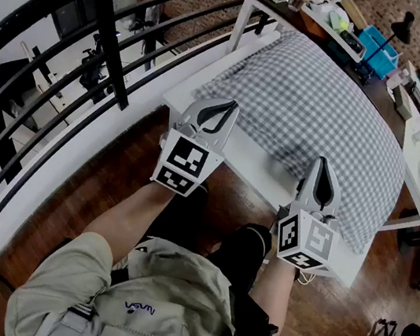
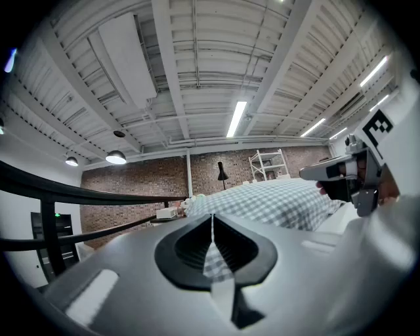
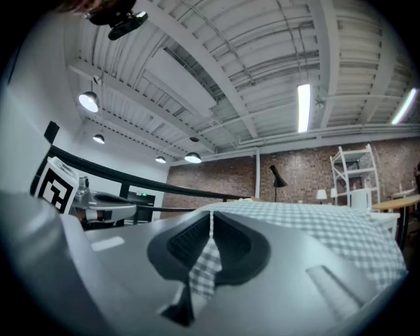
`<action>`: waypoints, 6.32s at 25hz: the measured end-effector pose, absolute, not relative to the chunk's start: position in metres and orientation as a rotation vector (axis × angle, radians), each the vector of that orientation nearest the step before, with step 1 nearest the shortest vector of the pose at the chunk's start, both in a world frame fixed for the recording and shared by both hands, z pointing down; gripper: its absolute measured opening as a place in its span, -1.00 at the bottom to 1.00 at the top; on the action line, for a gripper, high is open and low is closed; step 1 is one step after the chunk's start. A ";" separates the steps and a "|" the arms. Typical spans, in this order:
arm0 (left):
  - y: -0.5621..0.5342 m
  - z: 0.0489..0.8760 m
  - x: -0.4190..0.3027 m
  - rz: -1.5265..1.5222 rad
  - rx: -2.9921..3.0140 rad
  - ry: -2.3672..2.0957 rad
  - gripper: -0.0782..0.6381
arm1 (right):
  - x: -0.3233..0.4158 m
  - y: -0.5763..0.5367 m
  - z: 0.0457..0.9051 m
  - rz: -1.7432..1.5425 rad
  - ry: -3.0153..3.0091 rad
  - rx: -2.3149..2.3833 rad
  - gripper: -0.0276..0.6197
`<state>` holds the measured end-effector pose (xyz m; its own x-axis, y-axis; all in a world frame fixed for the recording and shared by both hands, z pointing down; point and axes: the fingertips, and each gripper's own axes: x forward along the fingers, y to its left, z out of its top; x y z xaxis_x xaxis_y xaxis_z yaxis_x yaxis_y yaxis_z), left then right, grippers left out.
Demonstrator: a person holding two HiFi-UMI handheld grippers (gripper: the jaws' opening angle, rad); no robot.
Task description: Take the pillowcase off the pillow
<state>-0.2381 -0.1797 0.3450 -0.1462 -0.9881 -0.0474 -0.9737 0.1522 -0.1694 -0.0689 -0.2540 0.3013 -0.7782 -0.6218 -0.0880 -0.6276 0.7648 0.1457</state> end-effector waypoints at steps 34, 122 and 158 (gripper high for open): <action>-0.180 0.381 -0.299 -0.213 -2.020 2.410 -0.58 | -0.257 -0.239 0.412 1.272 3.488 -0.548 -0.35; -0.151 0.383 -0.199 -0.002 -2.527 2.111 -0.74 | -0.023 -0.242 0.346 1.006 3.081 -1.317 -0.89; -0.256 0.381 -0.223 0.340 -2.778 2.055 -0.37 | 0.006 -0.239 0.304 0.594 3.100 -1.058 -0.64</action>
<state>-0.2233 -0.2563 0.3808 0.2999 -0.9532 0.0398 -0.8896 -0.2643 0.3725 0.0062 -0.2387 0.3043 -0.7822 -0.6201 0.0611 -0.5535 0.7366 0.3886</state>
